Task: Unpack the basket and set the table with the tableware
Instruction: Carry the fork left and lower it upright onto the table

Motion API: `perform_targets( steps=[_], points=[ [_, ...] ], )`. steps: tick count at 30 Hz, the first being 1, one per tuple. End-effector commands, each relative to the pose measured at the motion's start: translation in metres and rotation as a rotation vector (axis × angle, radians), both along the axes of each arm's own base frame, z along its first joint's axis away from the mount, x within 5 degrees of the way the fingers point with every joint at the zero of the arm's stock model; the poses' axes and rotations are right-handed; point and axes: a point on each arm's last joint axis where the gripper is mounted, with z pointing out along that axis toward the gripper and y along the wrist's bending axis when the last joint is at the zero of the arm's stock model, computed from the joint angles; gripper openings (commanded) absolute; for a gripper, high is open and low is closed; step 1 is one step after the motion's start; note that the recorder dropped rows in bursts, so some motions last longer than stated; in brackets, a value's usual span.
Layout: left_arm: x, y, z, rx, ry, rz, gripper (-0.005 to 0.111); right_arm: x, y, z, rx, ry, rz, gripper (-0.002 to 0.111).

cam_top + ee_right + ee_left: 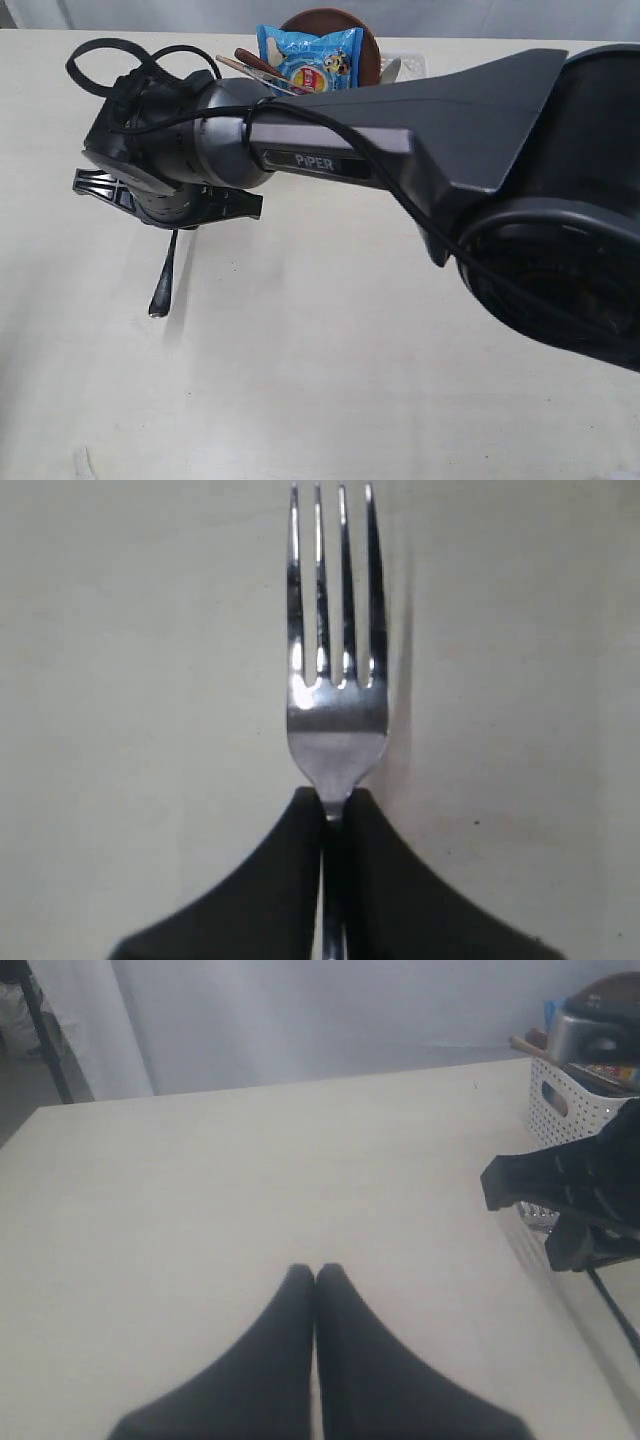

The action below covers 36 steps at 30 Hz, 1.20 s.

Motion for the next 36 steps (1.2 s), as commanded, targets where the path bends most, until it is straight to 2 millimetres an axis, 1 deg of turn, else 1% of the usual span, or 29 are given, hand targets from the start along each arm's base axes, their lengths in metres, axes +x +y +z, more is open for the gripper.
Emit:
perform_targets(
  steps=[1, 9, 17, 20, 25, 27, 36],
  points=[
    [0.0, 0.0, -0.001, -0.003, 0.0, -0.005, 0.0, -0.002, -0.001, -0.003, -0.019, 0.022, -0.003, 0.0],
    [0.0, 0.0, -0.001, -0.003, 0.0, -0.005, 0.0, -0.021, 0.012, -0.003, 0.003, 0.018, 0.039, 0.0],
    [0.0, 0.0, -0.001, -0.003, 0.0, -0.005, 0.0, -0.023, 0.015, -0.003, 0.051, 0.051, 0.022, 0.0],
    [0.0, 0.0, -0.001, -0.003, 0.0, -0.005, 0.0, -0.026, 0.019, -0.012, 0.068, 0.081, 0.016, 0.0],
    [0.0, 0.0, -0.001, -0.003, 0.0, -0.005, 0.0, -0.037, 0.025, -0.03, 0.032, 0.099, 0.04, 0.0],
    [0.0, 0.0, -0.001, -0.003, 0.0, -0.005, 0.0, -0.038, 0.025, -0.035, 0.028, 0.104, 0.036, 0.0],
    [0.0, 0.0, -0.001, -0.003, 0.0, -0.005, 0.0, -0.037, 0.025, -0.037, 0.021, 0.097, 0.026, 0.0]
  ],
)
